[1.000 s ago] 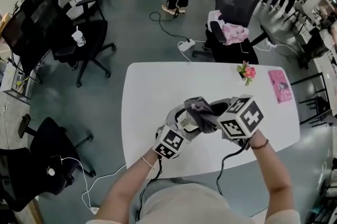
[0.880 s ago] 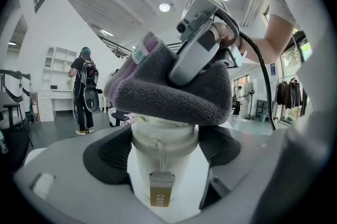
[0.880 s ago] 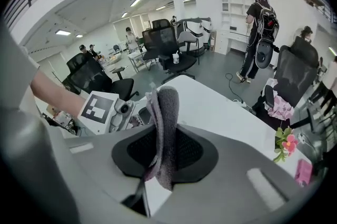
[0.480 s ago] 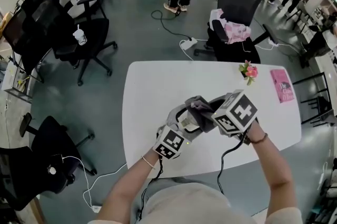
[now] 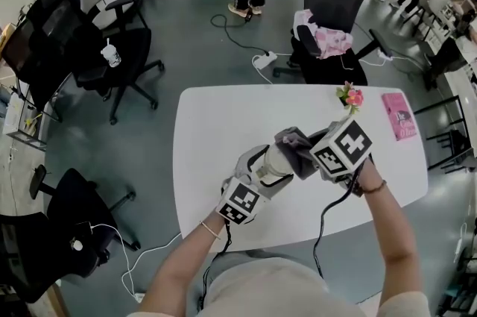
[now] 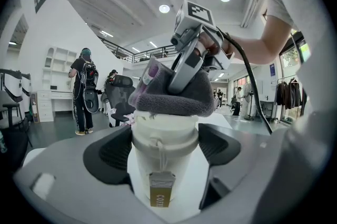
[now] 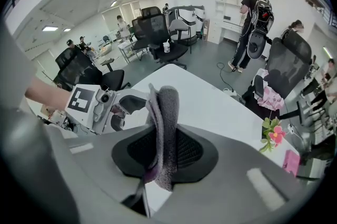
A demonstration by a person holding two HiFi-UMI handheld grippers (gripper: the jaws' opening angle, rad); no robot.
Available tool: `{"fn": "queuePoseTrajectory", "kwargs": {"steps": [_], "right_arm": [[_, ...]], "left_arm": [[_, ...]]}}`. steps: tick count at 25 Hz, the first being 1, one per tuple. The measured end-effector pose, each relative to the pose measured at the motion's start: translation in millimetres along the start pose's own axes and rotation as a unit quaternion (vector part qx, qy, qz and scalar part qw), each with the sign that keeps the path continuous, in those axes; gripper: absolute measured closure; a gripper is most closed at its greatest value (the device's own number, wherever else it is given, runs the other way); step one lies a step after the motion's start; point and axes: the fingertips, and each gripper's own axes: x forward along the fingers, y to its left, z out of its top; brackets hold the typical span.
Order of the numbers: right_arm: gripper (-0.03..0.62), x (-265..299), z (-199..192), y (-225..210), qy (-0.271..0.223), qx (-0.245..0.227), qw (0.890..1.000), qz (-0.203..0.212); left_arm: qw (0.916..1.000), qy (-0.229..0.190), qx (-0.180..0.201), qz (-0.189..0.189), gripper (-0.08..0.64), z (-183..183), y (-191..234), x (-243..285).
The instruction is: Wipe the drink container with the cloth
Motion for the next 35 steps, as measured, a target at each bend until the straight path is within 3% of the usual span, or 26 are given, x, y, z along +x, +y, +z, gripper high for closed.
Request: {"fn": "queuePoseTrajectory", "kwargs": {"steps": [7,13,23,35], "right_arm": [[0.520,-19.7,-9.4,-29.4,-0.011,0.024,0.998,-0.054],[0.520,-43.8,-6.0,-30.9,-0.039,0.026,0.996,-0.071],[0.520,-51.6,10.3,23.9,-0.057,-0.022,0.998,-0.008],[0.520,-6.6,15.1,54.3,-0.015,-0.064,0.997,0.035]], "left_arm": [[1.0000,0.003,0.002,0.000,0.163,-0.3,-0.2,-0.2],[1.0000,0.004,0.003,0.000,0.163,0.1,-0.2,0.8],[1.0000,0.005,0.006,-0.001,0.163,-0.7,-2.4,1.5],[1.0000,0.006,0.005,0.001,0.164,0.7,-2.8,2.3]]}}
